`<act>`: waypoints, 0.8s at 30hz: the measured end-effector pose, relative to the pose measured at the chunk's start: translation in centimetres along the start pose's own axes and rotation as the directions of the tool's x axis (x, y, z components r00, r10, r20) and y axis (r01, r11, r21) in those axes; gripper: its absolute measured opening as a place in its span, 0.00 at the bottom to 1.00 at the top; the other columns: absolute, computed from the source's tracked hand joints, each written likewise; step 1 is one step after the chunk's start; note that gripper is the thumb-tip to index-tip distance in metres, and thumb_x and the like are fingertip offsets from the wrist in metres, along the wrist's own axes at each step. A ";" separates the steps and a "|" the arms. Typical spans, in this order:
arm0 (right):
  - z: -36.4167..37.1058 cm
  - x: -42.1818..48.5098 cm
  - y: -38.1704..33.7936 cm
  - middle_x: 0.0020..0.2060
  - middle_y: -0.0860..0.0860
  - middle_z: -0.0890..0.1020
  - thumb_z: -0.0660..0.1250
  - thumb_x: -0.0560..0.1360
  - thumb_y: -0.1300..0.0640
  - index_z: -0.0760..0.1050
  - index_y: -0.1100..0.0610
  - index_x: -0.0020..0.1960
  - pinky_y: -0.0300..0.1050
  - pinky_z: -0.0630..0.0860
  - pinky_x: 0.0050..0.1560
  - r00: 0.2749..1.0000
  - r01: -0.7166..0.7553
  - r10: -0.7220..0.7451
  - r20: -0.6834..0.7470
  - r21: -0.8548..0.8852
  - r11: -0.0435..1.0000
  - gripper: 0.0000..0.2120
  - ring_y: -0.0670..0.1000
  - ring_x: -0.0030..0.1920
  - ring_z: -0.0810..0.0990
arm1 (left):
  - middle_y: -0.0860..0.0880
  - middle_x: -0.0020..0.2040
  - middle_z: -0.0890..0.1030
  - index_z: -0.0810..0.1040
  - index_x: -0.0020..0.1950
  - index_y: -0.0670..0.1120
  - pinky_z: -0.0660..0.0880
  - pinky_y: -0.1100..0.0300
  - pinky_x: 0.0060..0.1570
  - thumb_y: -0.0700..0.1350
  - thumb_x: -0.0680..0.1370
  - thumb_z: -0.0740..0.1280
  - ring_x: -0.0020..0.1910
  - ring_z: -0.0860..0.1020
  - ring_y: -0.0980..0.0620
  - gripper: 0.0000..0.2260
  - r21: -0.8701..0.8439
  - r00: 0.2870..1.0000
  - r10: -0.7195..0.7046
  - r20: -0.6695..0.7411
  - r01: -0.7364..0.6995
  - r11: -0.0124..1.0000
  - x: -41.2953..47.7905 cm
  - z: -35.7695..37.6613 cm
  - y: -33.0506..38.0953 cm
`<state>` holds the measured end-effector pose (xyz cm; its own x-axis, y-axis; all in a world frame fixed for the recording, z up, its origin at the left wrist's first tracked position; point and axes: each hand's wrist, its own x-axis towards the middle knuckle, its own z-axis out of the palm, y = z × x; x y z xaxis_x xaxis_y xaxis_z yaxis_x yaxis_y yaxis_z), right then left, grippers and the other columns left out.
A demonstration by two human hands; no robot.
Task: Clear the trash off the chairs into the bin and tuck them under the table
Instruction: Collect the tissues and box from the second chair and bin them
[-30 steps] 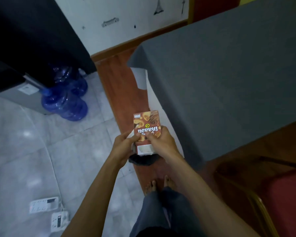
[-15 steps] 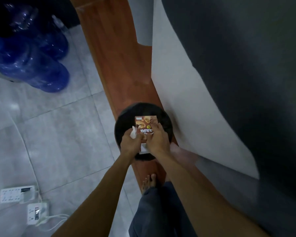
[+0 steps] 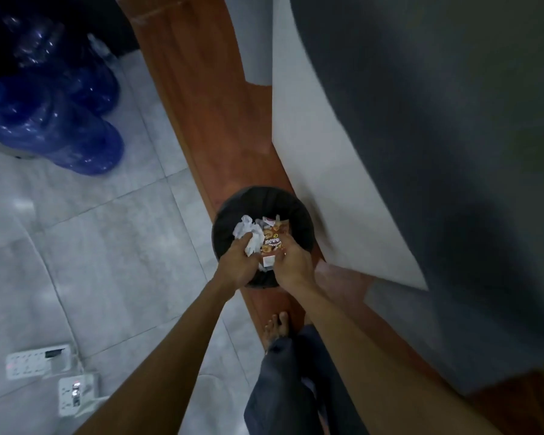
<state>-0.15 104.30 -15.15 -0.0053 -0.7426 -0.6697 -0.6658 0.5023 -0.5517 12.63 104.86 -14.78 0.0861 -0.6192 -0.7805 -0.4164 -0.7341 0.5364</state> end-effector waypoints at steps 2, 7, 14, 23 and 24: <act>-2.2 -3.1 -2.6 0.68 0.58 0.79 0.59 0.84 0.60 0.72 0.54 0.75 0.50 0.73 0.67 1.000 0.007 -0.007 -0.020 0.021 1.000 0.20 0.60 0.67 0.77 | 0.52 0.74 0.71 0.63 0.78 0.53 0.68 0.53 0.71 0.45 0.81 0.62 0.70 0.72 0.48 0.25 0.053 0.998 0.065 0.013 -0.066 0.996 -3.8 -1.7 2.4; -9.3 -11.5 -9.5 0.73 0.58 0.75 0.57 0.84 0.58 0.67 0.55 0.78 0.48 0.70 0.70 0.998 0.062 -0.062 0.003 -0.015 0.998 0.22 0.59 0.71 0.75 | 0.49 0.74 0.72 0.66 0.77 0.51 0.68 0.51 0.71 0.46 0.79 0.62 0.72 0.71 0.46 0.25 0.178 0.982 0.186 0.013 -0.186 0.966 -14.1 -6.0 9.6; -19.4 -22.6 -14.8 0.73 0.53 0.77 0.58 0.84 0.58 0.72 0.54 0.75 0.42 0.67 0.71 0.970 0.194 -0.188 -0.155 0.023 0.981 0.21 0.55 0.73 0.74 | 0.47 0.74 0.72 0.64 0.78 0.48 0.70 0.51 0.69 0.41 0.79 0.64 0.69 0.74 0.48 0.27 0.203 0.915 0.404 -0.003 -0.395 0.896 -25.7 -8.4 19.4; -30.8 -32.0 -9.0 0.71 0.52 0.79 0.58 0.84 0.58 0.74 0.54 0.74 0.43 0.68 0.69 0.887 0.147 -0.057 -0.458 0.163 0.976 0.19 0.54 0.72 0.75 | 0.47 0.73 0.74 0.64 0.78 0.53 0.71 0.58 0.63 0.47 0.79 0.64 0.68 0.75 0.46 0.26 0.407 0.792 0.573 0.208 -0.603 0.686 -32.8 -0.8 30.3; -32.1 -32.9 -7.6 0.70 0.53 0.79 0.58 0.84 0.58 0.75 0.53 0.74 0.43 0.69 0.68 0.871 0.125 -0.021 -0.491 0.181 0.975 0.19 0.55 0.72 0.75 | 0.48 0.73 0.74 0.64 0.78 0.52 0.70 0.60 0.61 0.47 0.79 0.64 0.69 0.75 0.46 0.26 0.418 0.780 0.577 0.243 -0.621 0.663 -33.6 0.7 31.3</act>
<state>-18.84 110.69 26.99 -0.3573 -0.8746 -0.3278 -0.5149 0.4773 -0.7121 -3.92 102.91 27.97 -0.3933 -0.8384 -0.3773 -0.7079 0.0142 0.7062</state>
